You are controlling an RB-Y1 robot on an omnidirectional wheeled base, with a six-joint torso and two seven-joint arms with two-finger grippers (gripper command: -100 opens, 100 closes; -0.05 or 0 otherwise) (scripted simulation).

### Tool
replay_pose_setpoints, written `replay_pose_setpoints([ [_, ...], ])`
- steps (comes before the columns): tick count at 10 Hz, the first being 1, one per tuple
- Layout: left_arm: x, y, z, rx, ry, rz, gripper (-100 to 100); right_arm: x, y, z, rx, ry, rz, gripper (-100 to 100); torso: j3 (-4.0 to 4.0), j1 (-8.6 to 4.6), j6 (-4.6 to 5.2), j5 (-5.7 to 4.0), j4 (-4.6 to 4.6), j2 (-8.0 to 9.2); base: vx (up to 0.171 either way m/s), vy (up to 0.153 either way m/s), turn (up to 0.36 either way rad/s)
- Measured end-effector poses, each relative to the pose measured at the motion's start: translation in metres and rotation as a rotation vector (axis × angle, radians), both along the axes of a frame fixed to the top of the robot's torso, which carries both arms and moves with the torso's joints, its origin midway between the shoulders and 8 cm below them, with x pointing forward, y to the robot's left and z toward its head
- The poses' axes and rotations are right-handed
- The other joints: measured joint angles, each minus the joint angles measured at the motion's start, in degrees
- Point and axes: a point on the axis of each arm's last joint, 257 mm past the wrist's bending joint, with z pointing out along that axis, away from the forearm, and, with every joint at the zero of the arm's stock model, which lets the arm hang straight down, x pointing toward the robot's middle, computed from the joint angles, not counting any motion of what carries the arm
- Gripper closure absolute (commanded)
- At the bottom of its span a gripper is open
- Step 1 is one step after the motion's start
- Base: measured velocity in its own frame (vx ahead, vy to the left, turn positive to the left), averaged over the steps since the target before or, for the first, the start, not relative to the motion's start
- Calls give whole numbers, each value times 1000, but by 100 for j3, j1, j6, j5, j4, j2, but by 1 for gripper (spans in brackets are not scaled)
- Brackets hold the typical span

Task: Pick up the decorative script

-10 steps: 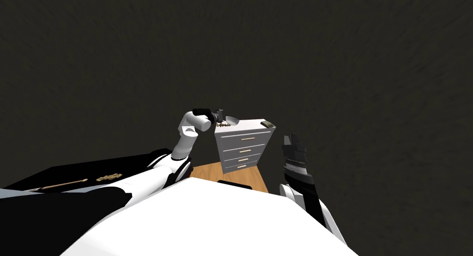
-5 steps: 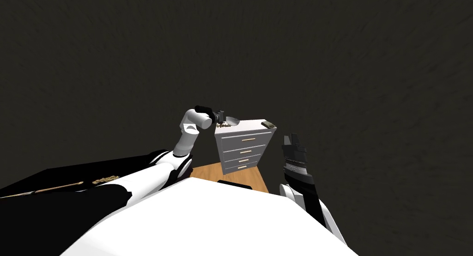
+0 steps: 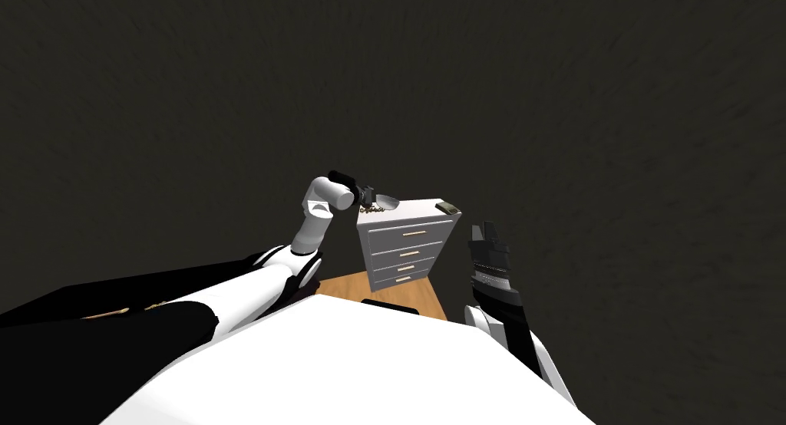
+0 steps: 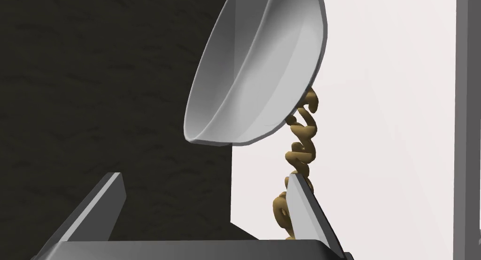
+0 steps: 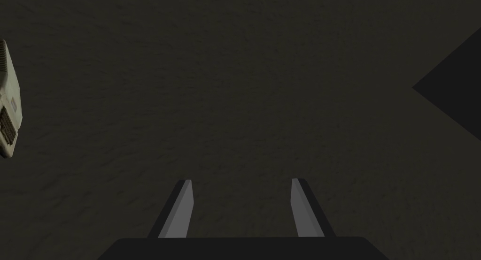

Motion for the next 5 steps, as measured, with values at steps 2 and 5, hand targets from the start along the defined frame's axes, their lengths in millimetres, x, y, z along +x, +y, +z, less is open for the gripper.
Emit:
replay_pose_setpoints([
  [2, -4, -3, -7, -2, 57, -1, -100, 0, 0, 0, 0, 0, 0, 0, -2, 2, 0, 0, -1, -3, 41, 29, -13],
  [5, -13, -4, -20, 3, 144, 4, -100, 0, 0, 0, 0, 0, 0, 0, -2, -1, -1, 0, -1, -3, 40, 22, -14],
])
